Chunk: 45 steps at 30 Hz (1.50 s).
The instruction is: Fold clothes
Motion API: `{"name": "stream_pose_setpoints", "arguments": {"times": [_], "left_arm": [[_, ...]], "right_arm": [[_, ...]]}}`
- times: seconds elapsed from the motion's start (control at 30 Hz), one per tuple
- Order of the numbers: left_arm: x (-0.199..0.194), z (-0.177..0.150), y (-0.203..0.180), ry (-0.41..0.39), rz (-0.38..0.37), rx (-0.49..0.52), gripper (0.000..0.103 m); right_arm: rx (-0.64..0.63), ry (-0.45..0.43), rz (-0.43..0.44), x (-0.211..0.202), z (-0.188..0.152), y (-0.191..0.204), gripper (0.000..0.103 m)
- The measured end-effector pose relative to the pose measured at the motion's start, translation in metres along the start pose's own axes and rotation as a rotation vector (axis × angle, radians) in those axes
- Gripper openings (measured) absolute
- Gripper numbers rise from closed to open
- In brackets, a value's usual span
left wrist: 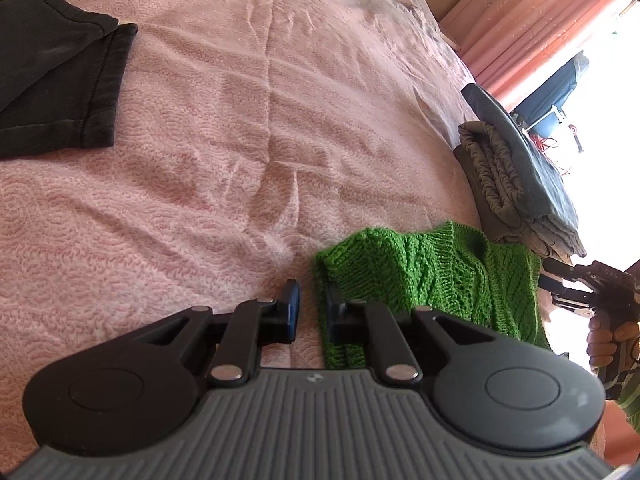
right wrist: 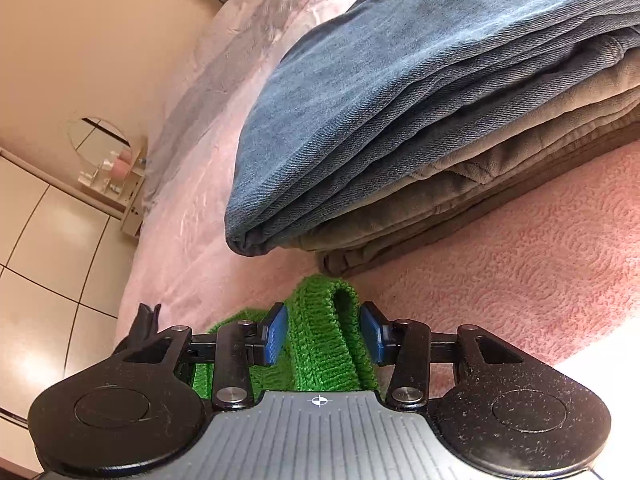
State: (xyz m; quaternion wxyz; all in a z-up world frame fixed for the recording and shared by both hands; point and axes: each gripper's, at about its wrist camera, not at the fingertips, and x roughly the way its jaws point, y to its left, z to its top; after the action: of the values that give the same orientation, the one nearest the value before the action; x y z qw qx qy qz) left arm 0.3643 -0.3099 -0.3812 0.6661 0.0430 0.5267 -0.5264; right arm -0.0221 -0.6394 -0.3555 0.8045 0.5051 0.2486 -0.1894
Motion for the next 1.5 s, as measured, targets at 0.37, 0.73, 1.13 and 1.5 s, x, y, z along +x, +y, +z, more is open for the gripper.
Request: {"name": "stream_pose_setpoints", "arguments": {"times": [0.37, 0.73, 1.13, 1.5], "left_arm": [[0.018, 0.008, -0.01, 0.021, -0.04, 0.022, 0.001], [0.003, 0.006, -0.01, -0.084, 0.123, 0.109, 0.001], [-0.042, -0.007, -0.022, -0.089, 0.075, 0.028, 0.005], [0.028, -0.044, -0.108, -0.008, 0.223, 0.483, 0.003]], "right_arm": [[0.012, 0.02, 0.001, 0.018, -0.001, -0.005, 0.038], [-0.136, 0.011, -0.16, 0.03, -0.001, -0.004, 0.007], [-0.148, -0.011, -0.211, -0.017, -0.014, 0.004, 0.05], [-0.64, 0.082, -0.396, 0.017, -0.084, 0.061, 0.047]]}}
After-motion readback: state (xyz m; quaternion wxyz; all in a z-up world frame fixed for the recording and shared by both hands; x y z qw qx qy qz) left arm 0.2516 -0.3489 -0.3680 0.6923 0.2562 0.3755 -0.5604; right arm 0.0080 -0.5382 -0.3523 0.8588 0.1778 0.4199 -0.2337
